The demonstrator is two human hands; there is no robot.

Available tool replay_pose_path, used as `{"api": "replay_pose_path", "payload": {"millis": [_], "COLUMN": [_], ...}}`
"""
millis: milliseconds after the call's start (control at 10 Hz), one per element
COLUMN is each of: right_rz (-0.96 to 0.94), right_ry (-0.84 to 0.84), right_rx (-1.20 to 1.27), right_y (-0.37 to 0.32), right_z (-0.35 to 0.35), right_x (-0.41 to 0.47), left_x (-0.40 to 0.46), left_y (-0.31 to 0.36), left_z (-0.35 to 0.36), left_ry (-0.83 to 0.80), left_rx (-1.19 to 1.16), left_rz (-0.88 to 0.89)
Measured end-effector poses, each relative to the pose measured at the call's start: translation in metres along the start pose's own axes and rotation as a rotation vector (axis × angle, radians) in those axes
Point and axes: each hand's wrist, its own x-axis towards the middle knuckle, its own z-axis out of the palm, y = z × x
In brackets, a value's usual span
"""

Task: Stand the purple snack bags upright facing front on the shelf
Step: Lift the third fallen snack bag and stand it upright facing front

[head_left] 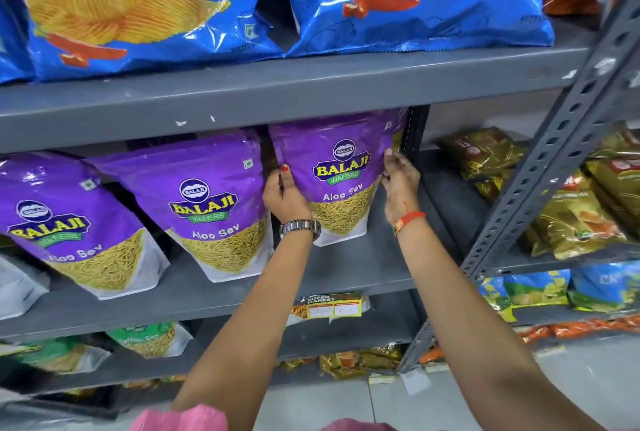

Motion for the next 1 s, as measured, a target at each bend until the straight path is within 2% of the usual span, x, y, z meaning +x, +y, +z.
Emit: {"api": "replay_pose_path", "payload": {"millis": [200,300,400,500,600,700,900,1000], "right_rz": [0.021,0.075,0.173,0.215,0.202,0.188,0.167,0.122], "right_ry": [-0.022,-0.082,-0.2,-0.247,-0.22,-0.195,-0.132,-0.13], "right_rx": [-0.011,-0.032,-0.198,-0.271,-0.284,-0.269,-0.277,-0.287], "right_y": [-0.002,-0.004,0.0,0.006,0.008,0.008,0.012,0.016], "right_z": [-0.003,-0.006,-0.009,-0.014,-0.017,-0.019,-0.025,-0.03], "right_x": [-0.006,-0.007,-0.014,-0.022,-0.03,-0.039,-0.061,-0.072], "left_x": [0.005,0.004,0.017,0.013,0.009,0.004,-0.012,-0.023], "left_y": [-0.003,-0.007,-0.035,-0.048,-0.054,-0.04,-0.033,-0.028], "left_z": [0.006,0.001,-0.01,-0.024,-0.017,-0.023,-0.039,-0.051], "left_ry": [-0.017,-0.058,0.055,-0.122,-0.406,-0.53,-0.514,-0.487], "left_rx": [-0.094,0.038,-0.292,-0.813,0.049,-0.177,-0.077,-0.028], "left_rz": [-0.125,-0.159,-0.256,-0.7,-0.265,-0.584,-0.597,-0.539]}}
